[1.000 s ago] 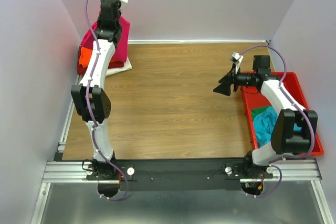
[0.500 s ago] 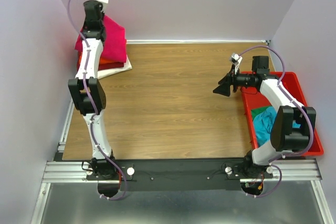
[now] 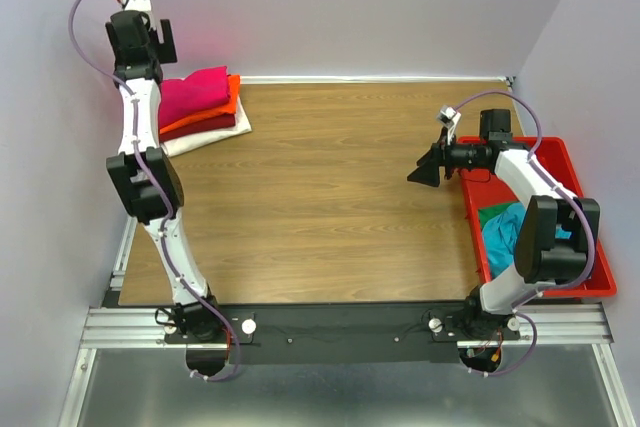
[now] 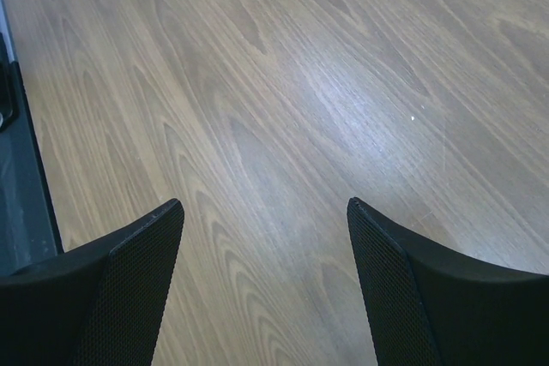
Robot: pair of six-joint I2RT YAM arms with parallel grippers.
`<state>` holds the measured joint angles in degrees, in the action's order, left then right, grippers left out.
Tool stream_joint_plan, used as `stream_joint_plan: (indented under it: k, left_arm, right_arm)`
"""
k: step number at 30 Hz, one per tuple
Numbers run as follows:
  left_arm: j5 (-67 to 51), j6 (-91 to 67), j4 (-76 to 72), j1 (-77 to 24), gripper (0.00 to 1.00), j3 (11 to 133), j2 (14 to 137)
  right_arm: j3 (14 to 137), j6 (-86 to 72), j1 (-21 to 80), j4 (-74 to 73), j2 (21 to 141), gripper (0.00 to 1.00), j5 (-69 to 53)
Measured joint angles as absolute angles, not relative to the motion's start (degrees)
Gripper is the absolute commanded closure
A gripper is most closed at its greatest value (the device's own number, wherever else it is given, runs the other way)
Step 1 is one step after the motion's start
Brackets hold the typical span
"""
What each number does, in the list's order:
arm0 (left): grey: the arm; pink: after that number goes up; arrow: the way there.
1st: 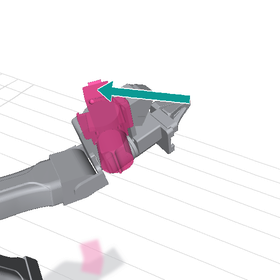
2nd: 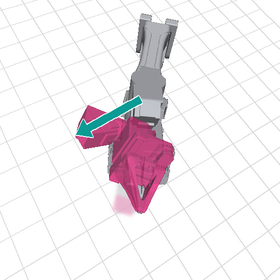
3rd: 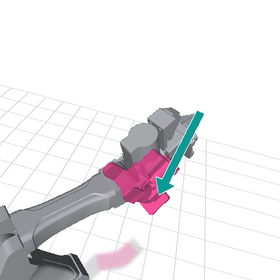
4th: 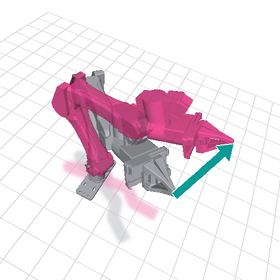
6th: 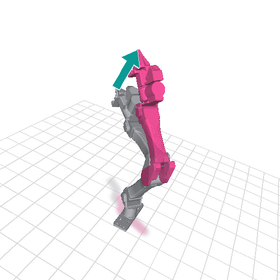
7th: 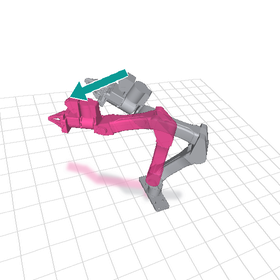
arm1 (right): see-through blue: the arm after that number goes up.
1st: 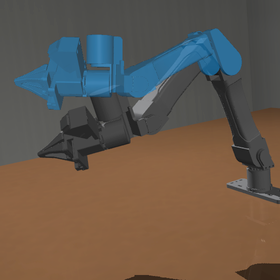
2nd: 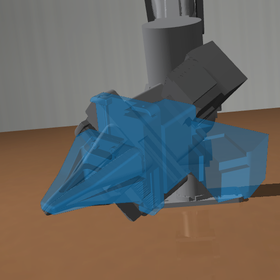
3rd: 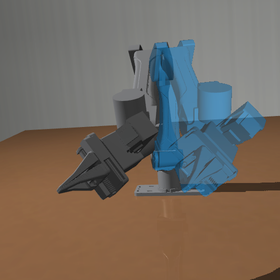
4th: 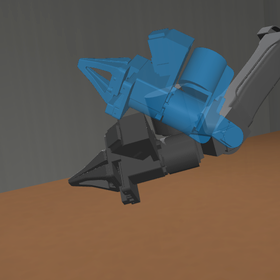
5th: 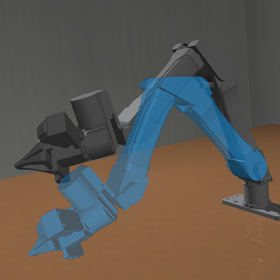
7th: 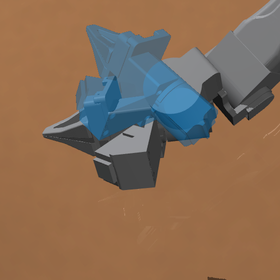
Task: Fold and stack the t-shirts
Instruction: Neatly place the folded tshirt to the corner
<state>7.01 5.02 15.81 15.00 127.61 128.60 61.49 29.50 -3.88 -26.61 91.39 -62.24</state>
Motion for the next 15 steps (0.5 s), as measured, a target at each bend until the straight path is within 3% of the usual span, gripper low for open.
stream_joint_plan:
  k: [3, 10, 11, 12, 15]
  left_arm:
    - [1.7, 3.0, 15.1, 13.9, 0.02, 123.9, 121.4]
    - [-9.3, -0.9, 5.1, 13.4, 0.04, 99.6, 94.9]
    - [-10.7, -1.5, 3.8, 13.5, 0.09, 98.4, 93.5]
    - [-12.6, -2.0, 3.0, 13.6, 0.24, 98.4, 93.4]
    - [-21.2, -4.4, 1.7, 14.2, 0.48, 102.5, 99.1]
  right_arm:
    - [61.5, 30.3, -3.9, -26.9, 91.4, 0.17, -62.0]
    - [61.5, 32.2, -3.9, -27.9, 91.3, 0.17, -60.6]
    - [61.5, 32.4, -3.9, -28.1, 91.3, 0.17, -60.5]
    - [61.5, 32.6, -3.9, -28.2, 91.3, 0.17, -60.4]
    - [61.5, 32.9, -3.9, -28.4, 91.3, 0.17, -60.2]
